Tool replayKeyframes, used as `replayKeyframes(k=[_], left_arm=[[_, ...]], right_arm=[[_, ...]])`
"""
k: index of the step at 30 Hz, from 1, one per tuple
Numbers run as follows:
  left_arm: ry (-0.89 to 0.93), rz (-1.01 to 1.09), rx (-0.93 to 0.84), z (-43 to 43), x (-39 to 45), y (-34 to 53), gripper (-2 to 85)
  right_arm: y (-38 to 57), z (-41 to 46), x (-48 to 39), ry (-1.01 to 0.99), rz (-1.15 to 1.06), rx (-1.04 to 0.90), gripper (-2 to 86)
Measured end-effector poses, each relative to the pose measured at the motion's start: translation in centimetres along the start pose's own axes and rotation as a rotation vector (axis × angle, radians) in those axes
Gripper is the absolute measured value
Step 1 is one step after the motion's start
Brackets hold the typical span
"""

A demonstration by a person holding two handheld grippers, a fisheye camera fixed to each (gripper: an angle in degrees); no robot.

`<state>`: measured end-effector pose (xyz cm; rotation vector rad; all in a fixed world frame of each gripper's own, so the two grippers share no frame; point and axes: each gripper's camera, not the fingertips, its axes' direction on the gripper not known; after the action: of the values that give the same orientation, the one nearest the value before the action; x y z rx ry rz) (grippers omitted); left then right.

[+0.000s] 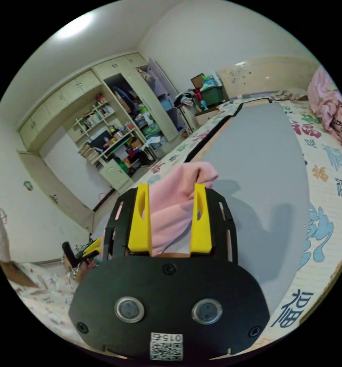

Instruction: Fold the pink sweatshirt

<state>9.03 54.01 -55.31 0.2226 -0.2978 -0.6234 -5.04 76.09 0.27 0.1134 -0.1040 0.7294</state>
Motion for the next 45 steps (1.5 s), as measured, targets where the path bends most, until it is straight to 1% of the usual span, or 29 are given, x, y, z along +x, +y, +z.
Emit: replayKeyframes(k=[2, 3, 5, 7, 8, 10, 12, 15, 19, 20, 22, 24, 27, 29, 31, 32, 33, 34, 35, 36, 37, 38, 39, 40, 41, 42, 43, 44, 45], left_arm=[[0.040, 0.006, -0.004, 1.4, -0.5, 0.0, 15.0], [0.100, -0.005, -0.026, 1.9, -1.1, -0.5, 13.1], [0.111, -0.027, -0.051, 1.1, -1.7, -1.5, 9.5], [-0.016, 0.041, 0.045, -2.9, -1.0, -2.7, 5.1], [-0.038, 0.043, 0.069, -4.1, -1.0, -3.2, 4.4], [-0.085, 0.047, 0.197, -8.8, -1.6, -5.7, 2.7], [-0.124, 0.096, 0.266, -11.5, -1.2, -8.4, 2.2], [-0.157, 0.185, 0.414, -15.7, 0.3, -13.0, 1.7], [-0.082, 0.226, 0.629, -21.0, 1.0, -18.3, 1.4], [-0.068, 0.229, 0.656, -21.6, 1.0, -18.9, 1.4], [0.014, 0.241, 0.754, -23.0, 0.9, -21.6, 1.3], [0.083, 0.253, 0.803, -23.2, 0.9, -23.9, 1.3], [0.135, 0.289, 0.839, -21.1, 2.1, -28.4, 1.4], [0.151, 0.310, 0.811, -17.5, 3.4, -32.2, 1.5], [0.211, 0.326, 0.691, -8.9, 5.6, -38.6, 1.9], [0.229, 0.327, 0.642, -6.1, 6.2, -40.4, 2.1], [0.240, 0.323, 0.560, 0.1, 7.7, -43.5, 2.5], [0.201, 0.334, 0.468, 7.1, 9.5, -46.1, 3.2], [0.166, 0.333, 0.408, 10.8, 10.4, -47.2, 3.6], [0.095, 0.274, 0.264, 18.1, 11.5, -48.7, 5.2], [0.060, 0.178, 0.110, 24.1, 11.5, -49.1, 7.5], [0.061, 0.128, 0.065, 26.1, 11.3, -48.7, 7.6], [0.130, 0.097, 0.031, 28.4, 11.0, -47.0, 7.7], [0.249, 0.142, 0.038, 29.0, 11.0, -44.1, 8.1], [0.300, 0.173, 0.045, 28.9, 11.0, -42.5, 8.3], [0.378, 0.248, 0.054, 28.5, 11.1, -38.8, 8.5], [0.423, 0.322, 0.038, 28.0, 11.0, -35.0, 8.5], [0.441, 0.347, 0.021, 27.8, 10.9, -33.2, 8.4], [0.472, 0.367, -0.016, 27.6, 10.5, -29.8, 8.4]], right_arm=[[-1.1, 1.8, 0.1, 0.030, 0.039, -0.013, 12.6], [-1.4, 2.6, 0.1, 0.055, 0.072, -0.020, 8.0], [-1.3, 2.7, -0.4, 0.052, 0.080, -0.022, 4.2], [0.0, 1.2, -1.8, 0.033, 0.036, 0.026, 2.6], [1.2, -0.2, -2.8, 0.022, 0.010, 0.064, 2.0], [3.3, -3.0, -4.1, -0.034, -0.024, 0.125, 1.4], [5.8, -7.4, -6.2, -0.114, -0.063, 0.199, 1.0], [8.9, -12.8, -10.4, -0.113, -0.158, 0.279, 0.6], [12.4, -18.8, -16.1, -0.123, -0.296, 0.367, 0.4], [13.3, -20.3, -18.0, -0.110, -0.339, 0.392, 0.4], [14.3, -22.4, -20.6, -0.073, -0.391, 0.431, 0.4], [15.1, -24.7, -23.3, -0.013, -0.439, 0.496, 0.3], [14.7, -26.6, -24.4, 0.053, -0.423, 0.580, 0.4], [13.6, -26.8, -23.7, 0.096, -0.374, 0.610, 0.5], [11.9, -25.8, -22.1, 0.180, -0.292, 0.616, 0.8], [10.2, -24.4, -20.2, 0.269, -0.219, 0.597, 1.0], [7.9, -22.3, -17.7, 0.368, -0.146, 0.545, 1.4], [6.6, -21.0, -16.0, 0.411, -0.107, 0.506, 1.6], [4.3, -18.5, -11.7, 0.451, 0.003, 0.426, 2.1], [2.7, -16.2, -6.9, 0.427, 0.136, 0.317, 2.9], [2.4, -15.4, -4.9, 0.402, 0.224, 0.262, 3.3], [3.3, -14.6, -3.4, 0.330, 0.249, 0.232, 4.3], [5.3, -14.0, -4.7, 0.271, 0.129, 0.259, 4.2], [6.5, -13.5, -5.6, 0.262, 0.069, 0.256, 4.1], [8.8, -12.0, -7.5, 0.257, -0.045, 0.200, 5.7], [11.1, -10.0, -9.4, 0.239, -0.163, 0.076, 7.0], [12.2, -9.0, -10.3, 0.224, -0.209, 0.013, 7.5], [14.6, -7.1, -11.6, 0.202, -0.266, -0.075, 8.8], [16.7, -5.6, -12.7, 0.196, -0.308, -0.116, 10.4]])
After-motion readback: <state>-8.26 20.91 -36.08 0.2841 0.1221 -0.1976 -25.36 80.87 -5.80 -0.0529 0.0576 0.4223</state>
